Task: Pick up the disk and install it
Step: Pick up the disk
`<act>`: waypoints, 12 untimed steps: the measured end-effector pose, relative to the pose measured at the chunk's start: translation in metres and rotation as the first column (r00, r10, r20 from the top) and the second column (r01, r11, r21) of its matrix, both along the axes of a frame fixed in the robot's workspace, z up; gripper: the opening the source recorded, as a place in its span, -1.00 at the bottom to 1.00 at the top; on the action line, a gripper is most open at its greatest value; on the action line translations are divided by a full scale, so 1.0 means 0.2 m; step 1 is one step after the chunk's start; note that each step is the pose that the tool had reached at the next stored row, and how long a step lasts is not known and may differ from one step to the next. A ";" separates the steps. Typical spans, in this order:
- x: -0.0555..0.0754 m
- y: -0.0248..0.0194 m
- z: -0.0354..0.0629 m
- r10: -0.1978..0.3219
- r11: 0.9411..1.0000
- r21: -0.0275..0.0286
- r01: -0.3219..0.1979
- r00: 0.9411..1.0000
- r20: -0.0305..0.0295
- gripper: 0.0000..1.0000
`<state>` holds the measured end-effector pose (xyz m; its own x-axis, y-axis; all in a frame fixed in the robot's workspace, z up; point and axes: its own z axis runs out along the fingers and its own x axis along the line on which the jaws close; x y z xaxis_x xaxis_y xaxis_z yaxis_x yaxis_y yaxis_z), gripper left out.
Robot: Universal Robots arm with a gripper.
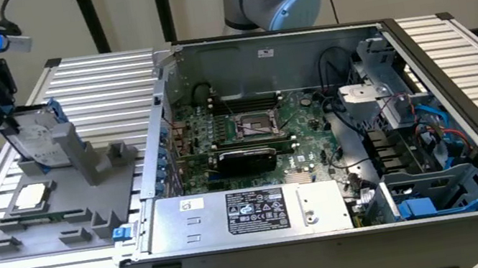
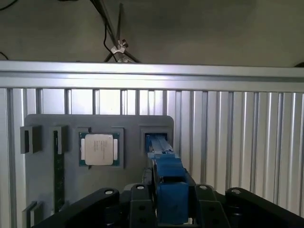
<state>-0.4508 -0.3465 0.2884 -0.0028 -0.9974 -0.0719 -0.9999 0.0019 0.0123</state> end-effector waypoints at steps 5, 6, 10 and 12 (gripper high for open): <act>0.00 -0.023 0.000 0.000 1.000 0.003 0.000 1.000 0.000 -1.00; 0.00 -0.025 0.000 0.000 1.000 0.004 0.000 1.000 0.000 -1.00; 0.00 -0.027 0.000 0.000 1.000 0.006 0.000 1.000 0.000 -1.00; 0.00 -0.028 0.000 0.000 1.000 0.006 0.000 1.000 0.000 -1.00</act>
